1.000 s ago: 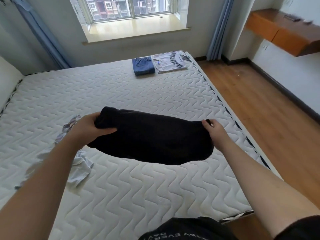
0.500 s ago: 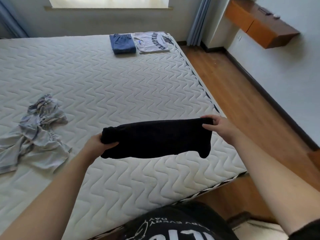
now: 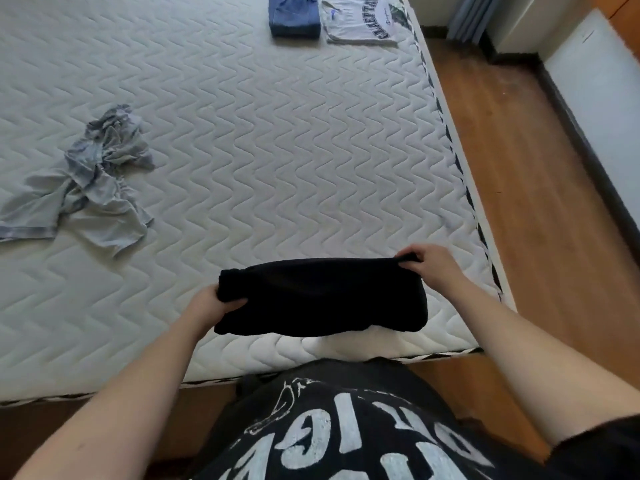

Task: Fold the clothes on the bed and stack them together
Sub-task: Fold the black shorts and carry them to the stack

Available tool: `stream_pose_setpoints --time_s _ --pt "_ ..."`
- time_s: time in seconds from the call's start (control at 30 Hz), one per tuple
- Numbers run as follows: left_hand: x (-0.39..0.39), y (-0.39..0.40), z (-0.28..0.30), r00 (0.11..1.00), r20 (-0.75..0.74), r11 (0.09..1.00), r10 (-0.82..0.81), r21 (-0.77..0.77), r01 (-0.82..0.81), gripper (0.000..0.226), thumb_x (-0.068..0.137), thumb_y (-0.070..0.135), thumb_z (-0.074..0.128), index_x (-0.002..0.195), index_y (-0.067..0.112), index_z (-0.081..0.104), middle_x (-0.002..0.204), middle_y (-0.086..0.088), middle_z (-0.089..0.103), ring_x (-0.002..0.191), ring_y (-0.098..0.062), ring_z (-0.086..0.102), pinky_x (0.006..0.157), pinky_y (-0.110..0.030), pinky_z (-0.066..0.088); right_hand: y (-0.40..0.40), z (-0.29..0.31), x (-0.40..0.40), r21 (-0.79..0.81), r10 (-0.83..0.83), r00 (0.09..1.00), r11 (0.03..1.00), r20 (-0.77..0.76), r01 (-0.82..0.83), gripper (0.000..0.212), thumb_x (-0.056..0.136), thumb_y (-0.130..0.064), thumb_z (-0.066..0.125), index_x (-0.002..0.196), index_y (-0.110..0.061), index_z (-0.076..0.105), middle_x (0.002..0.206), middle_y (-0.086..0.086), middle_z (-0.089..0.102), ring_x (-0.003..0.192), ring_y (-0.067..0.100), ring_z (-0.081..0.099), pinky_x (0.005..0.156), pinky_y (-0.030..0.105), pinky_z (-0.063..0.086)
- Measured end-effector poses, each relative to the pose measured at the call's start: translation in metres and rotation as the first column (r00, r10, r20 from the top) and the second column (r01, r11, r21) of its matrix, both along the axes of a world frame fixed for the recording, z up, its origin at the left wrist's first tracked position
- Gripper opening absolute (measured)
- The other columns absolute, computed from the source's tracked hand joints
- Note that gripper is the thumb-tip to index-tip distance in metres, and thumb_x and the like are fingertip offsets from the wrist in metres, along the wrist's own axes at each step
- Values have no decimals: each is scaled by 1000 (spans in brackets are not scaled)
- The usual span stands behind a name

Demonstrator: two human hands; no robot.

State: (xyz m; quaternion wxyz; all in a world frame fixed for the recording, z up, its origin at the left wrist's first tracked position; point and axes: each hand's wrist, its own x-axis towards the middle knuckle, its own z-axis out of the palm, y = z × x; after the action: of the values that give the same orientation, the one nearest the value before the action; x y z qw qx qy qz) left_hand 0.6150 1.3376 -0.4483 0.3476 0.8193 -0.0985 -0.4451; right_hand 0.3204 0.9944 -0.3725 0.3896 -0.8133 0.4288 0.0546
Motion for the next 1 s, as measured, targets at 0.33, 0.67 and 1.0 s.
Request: stream_pose_setpoints --time_s 0.33,0.67,1.0 --pt "-48 59 -35 973 64 958 222 174 -230 41 78 20 83 113 6 67 107 -16 70 101 -28 65 83 -35 48 5 -62 66 85 161 983 984 -88 -154 21 87 -8 66 99 -24 73 98 -4 72 93 11 65 88 27 48" --pt "13 109 -74 947 -25 928 319 213 -307 55 89 18 71 137 5 46 133 -21 57 123 -37 53 102 -42 42 39 -101 198 111 232 949 971 -213 -213 17 87 -17 67 96 -31 72 104 -2 72 98 17 65 83 28 46" --pt "141 160 -109 948 -13 930 318 196 -310 38 86 27 74 120 20 58 110 -1 65 102 -22 62 80 -31 44 76 -160 319 128 69 978 991 -198 -44 22 92 -13 63 105 -29 71 109 -4 72 98 10 62 89 23 43"
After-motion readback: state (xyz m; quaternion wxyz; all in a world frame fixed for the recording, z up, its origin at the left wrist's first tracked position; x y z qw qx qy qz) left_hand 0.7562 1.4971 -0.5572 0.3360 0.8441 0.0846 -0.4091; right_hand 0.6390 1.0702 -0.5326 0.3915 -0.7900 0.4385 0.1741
